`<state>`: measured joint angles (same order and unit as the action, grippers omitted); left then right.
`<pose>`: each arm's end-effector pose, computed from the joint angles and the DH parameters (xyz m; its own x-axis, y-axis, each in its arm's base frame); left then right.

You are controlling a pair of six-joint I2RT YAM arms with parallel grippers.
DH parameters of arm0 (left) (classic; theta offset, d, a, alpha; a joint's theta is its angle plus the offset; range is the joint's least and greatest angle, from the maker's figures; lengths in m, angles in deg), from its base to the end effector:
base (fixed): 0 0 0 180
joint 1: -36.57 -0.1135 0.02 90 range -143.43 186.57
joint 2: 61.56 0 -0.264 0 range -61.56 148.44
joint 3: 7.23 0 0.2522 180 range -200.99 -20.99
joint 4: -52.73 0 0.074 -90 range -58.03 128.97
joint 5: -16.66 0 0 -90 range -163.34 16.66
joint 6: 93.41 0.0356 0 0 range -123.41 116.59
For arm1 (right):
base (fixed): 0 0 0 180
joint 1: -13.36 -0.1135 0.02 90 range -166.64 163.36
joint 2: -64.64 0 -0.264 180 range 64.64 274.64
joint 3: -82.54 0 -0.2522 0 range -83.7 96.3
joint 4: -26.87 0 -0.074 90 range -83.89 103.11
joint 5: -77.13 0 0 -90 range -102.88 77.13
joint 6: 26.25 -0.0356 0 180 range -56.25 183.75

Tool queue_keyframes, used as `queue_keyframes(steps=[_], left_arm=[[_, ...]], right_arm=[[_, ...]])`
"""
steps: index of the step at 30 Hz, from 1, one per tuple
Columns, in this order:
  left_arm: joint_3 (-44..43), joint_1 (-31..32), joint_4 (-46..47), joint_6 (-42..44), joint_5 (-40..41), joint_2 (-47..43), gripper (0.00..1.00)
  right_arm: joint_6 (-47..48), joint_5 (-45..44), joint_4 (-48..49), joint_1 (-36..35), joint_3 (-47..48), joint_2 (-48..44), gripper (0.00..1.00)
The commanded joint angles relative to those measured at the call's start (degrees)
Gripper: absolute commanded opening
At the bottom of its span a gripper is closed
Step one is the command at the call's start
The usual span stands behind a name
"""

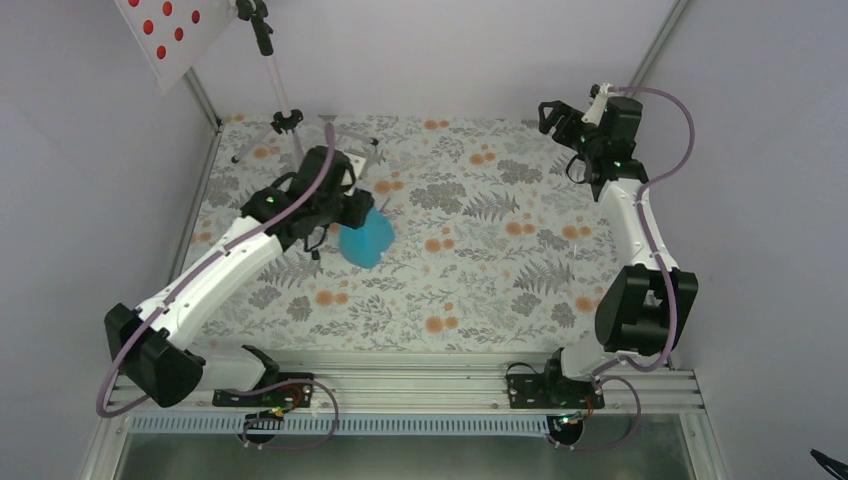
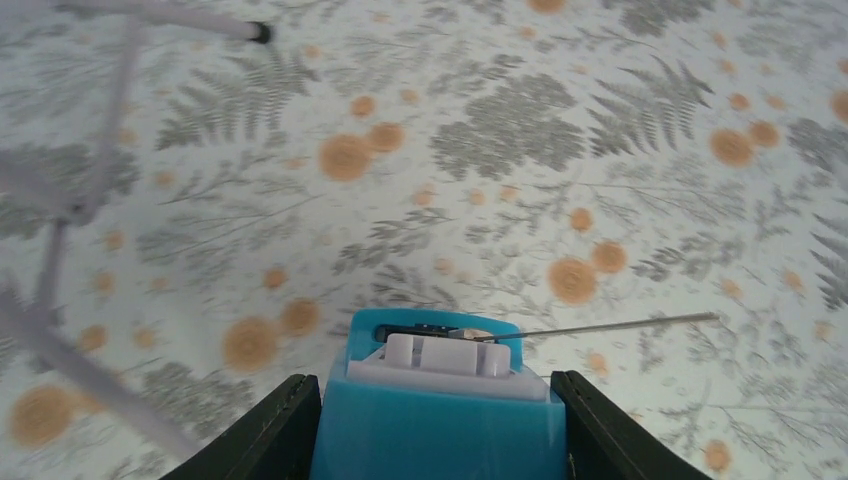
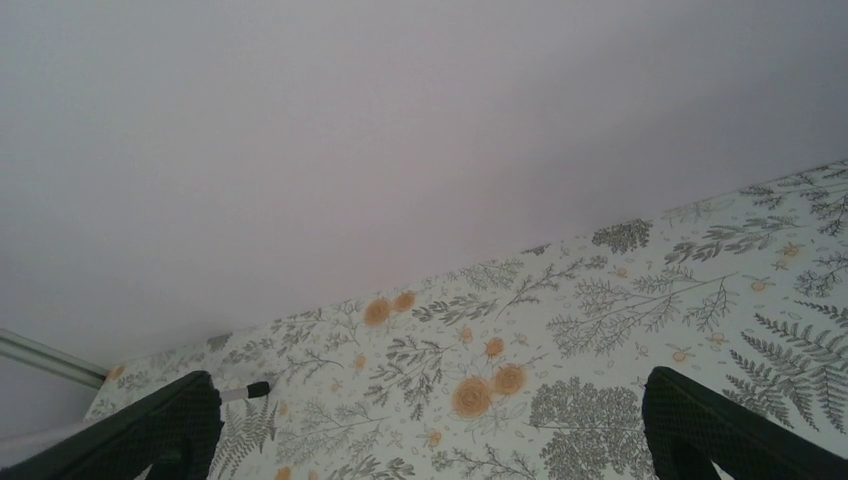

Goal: Pack up the instrument practice props

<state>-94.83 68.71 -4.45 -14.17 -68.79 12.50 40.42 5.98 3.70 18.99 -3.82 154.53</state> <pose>0.2318 -0.1423 0.3508 -0.6640 0.1974 -0.7212 0.3641 0.9278 -0.0813 0.3720 -0.0251 0.3582 -0.3872 0.4148 -0.8235 -0.0622 0.8793 0.4721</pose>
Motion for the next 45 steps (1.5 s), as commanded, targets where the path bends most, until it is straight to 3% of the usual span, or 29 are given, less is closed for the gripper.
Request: queue_keyframes(steps=[1, 5, 14, 23, 27, 31, 35, 40, 45], left_arm=[[-0.46, 7.16, 9.82, -2.26, 0.86, 1.44, 0.18], [0.2, 12.78, 12.39, -1.76, 3.3, 3.94, 0.18], [9.57, 17.84, 20.24, 2.08, 5.35, 3.61, 0.18], [20.36, 22.45, 29.47, 5.58, 9.83, -0.05, 0.19], [24.62, 25.21, 33.13, 6.54, 8.8, -2.63, 0.19], [25.38, 27.34, 31.45, 7.45, 8.45, -1.91, 0.2], [27.05, 27.65, 32.27, 9.21, 7.9, -2.04, 0.21], [27.08, 27.63, 32.46, 10.06, 8.4, -1.95, 0.39], [27.07, 27.76, 32.72, 9.05, 11.21, -5.77, 0.78]], right_arm=[[1.34, 1.41, 1.97, -0.51, -4.13, -2.75, 0.99], [1.19, 1.49, 5.0, -1.19, -8.64, -4.6, 0.99], [3.51, 3.25, 11.34, -4.15, -17.65, -10.72, 0.99], [4.04, 12.25, 16.66, -9.33, -32.99, -20.29, 0.99], [-0.09, 16.66, 13.61, -9.8, -37.13, -25.79, 0.99], [5.51, 15.27, 4.84, -10.6, -39.14, -30.57, 0.99], [4.61, 18.3, -0.04, -10.66, -42.71, -31.67, 0.97], [1.55, 23.26, 1.26, -11.54, -49.95, -31.73, 0.84], [2.18, 28.4, 1.77, -12.45, -52.83, -30.51, 0.77]])
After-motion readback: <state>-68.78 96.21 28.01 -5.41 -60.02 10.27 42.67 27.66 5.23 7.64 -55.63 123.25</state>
